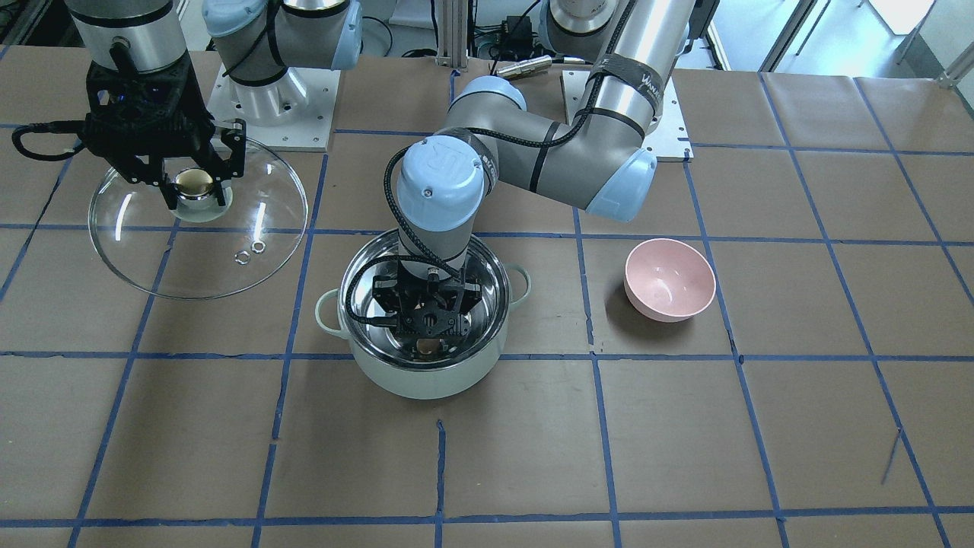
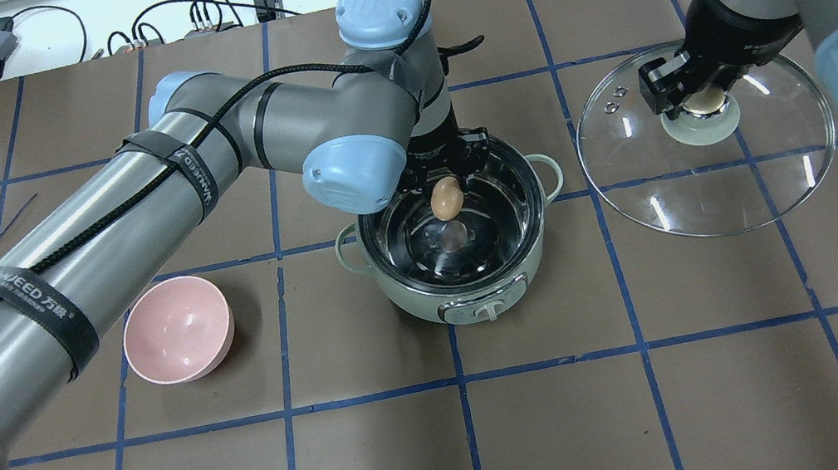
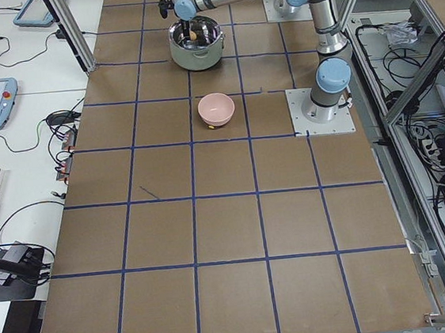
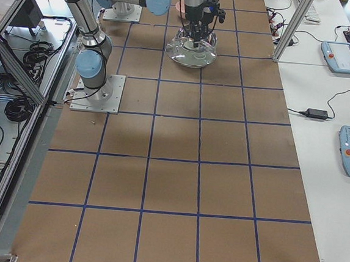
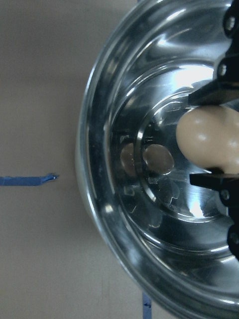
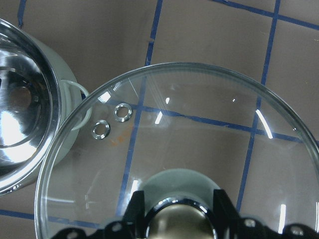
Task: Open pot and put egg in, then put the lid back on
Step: 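Lower the egg into the steel pot and open the left gripper, then raise the left gripper out of the pot and withdraw it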
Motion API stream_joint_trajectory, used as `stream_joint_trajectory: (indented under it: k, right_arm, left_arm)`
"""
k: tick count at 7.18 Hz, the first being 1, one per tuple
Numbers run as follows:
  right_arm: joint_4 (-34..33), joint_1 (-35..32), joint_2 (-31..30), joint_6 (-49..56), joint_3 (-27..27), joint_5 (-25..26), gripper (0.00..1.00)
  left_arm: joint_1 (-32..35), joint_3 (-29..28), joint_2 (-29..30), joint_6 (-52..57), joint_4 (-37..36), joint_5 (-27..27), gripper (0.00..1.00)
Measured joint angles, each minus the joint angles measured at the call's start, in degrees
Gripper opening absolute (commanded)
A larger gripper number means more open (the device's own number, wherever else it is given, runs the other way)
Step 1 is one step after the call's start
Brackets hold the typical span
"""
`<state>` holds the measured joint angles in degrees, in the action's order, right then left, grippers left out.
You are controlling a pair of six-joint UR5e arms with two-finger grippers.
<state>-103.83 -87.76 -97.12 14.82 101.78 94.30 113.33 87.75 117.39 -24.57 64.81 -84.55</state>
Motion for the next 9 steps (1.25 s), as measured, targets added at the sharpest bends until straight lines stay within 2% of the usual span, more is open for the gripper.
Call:
stream_joint_trajectory:
  k: [2,3,4,7,8,9]
  right_arm:
    - [0.05,-0.03,0.0,0.03,0.0,0.01,0.31]
    - [0.09,-0.02,0.0,0.03,0.0,0.01,0.31]
    - [0.11,0.01,0.0,0.04,0.0,0.01,0.31]
    - [0.13,-0.01,0.0,0.03,0.02,-0.07,0.31]
    - [0.11,0.0,0.01,0.03,0.05,-0.08,0.28]
    - [0.04,-0.04,0.05,0.02,0.23,-0.12,0.24]
  left_arm:
    - [0.04,1.81,0.67,-0.06,-0.37,0.08,0.13]
    - [0.04,2.21,0.8,-0.25,-0.84,0.08,0.73]
    - [0.05,2.36,0.77,-0.71,-1.16,0.12,0.83]
    - [-0.02,1.07,-1.58,-1.02,-1.33,-0.11,0.87]
    - [-0.36,0.2,-3.18,-0.16,-1.22,-0.35,0.94]
    - [-1.58,-0.43,-5.16,0.92,-0.59,-0.52,0.94]
